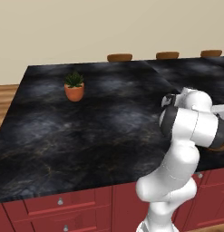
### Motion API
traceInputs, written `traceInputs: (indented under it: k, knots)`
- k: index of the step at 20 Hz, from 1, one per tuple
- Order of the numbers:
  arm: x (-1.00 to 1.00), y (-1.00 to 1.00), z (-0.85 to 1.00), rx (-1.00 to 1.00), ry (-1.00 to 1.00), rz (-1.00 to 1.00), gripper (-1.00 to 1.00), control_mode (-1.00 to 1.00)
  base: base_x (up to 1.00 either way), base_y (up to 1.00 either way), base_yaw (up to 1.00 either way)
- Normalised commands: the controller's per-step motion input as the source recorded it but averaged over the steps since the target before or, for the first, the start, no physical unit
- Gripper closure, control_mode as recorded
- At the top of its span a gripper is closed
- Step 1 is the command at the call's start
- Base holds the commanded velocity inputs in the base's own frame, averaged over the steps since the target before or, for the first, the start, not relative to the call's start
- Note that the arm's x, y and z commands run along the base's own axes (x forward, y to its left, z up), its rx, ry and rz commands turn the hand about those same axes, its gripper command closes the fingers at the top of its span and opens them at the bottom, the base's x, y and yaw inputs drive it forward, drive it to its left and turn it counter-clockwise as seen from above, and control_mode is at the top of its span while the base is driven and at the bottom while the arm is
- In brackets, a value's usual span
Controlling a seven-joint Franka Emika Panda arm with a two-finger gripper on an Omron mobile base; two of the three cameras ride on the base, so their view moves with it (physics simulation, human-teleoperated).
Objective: Pick up the sponge from the counter and clean the cutting board by briefly scrubbing or pressing down on the cutting board. Once finished, release the sponge.
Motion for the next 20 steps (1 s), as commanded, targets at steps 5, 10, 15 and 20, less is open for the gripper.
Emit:
traceInputs:
  k: [5, 10, 15, 20]
  knots:
    - [-0.68, 0.46, 0.89, -0.01, -0.01, -0.10, -1.00, -1.00, 0.00, 0.00, 0.00]
    - [-0.82, 0.72, 0.74, -0.01, -0.03, -0.04, -1.00, -1.00, 0.00, 0.00, 0.00]
    - [-0.92, 0.82, 0.64, -0.10, -0.11, -0.08, -1.00, -1.00, 0.00, 0.00, 0.00]
    - [-0.98, 0.65, 0.47, -0.13, -0.19, -0.08, -1.00, -1.00, 0.00, 0.00, 0.00]
